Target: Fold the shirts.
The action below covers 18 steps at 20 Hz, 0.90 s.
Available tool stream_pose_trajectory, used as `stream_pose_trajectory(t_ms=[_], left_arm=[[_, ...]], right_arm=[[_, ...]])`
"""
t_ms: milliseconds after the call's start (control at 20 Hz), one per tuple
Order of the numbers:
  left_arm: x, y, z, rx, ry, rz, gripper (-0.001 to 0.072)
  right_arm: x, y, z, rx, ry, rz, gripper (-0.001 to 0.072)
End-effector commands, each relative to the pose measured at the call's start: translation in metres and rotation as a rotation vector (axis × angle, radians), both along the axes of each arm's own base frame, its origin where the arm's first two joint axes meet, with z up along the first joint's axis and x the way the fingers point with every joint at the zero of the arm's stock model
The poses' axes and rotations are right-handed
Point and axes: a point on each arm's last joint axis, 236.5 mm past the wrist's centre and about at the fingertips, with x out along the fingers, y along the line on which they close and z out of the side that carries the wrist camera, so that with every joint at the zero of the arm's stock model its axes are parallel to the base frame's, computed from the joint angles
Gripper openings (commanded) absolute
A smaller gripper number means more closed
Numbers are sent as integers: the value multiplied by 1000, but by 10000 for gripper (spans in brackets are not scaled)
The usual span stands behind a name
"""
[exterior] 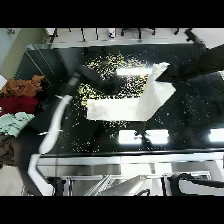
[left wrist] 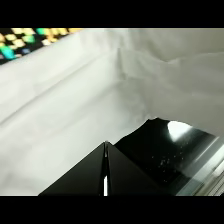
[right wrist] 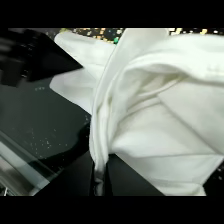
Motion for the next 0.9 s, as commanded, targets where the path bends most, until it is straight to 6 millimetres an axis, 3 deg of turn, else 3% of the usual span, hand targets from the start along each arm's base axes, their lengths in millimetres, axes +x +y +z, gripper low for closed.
stream_pose_trajectory(t_ms=[0, 150, 250, 300, 350, 400, 450, 550, 700, 850], left_arm=[[-10, 133, 87, 53, -111, 170, 13], [-34, 214, 155, 55, -290, 348, 13], [-55, 246, 182, 68, -392, 433, 13], [-64, 256, 188, 70, -425, 471, 13], [-72, 263, 192, 75, -453, 499, 13], [-79, 266, 191, 79, -468, 512, 13], [-86, 267, 188, 84, -480, 517, 13], [-96, 266, 182, 84, -500, 527, 13], [-106, 266, 174, 83, -518, 544, 13], [-115, 264, 172, 85, -525, 542, 13]], right_arm=[[18, 78, -22, 55, 6, 16, 21], [28, 193, -79, 119, 46, 11, 21], [22, 283, -133, 157, 22, -2, 46], [18, 314, -156, 164, -10, -20, 285], [15, 334, -173, 169, -32, -39, 634], [13, 341, -182, 173, -24, -58, 692], [16, 335, -180, 168, -16, -57, 691], [33, 291, -163, 116, -11, -45, 691], [64, 177, -133, 2, 18, -85, 692], [71, 59, -131, -91, 137, -170, 694]])
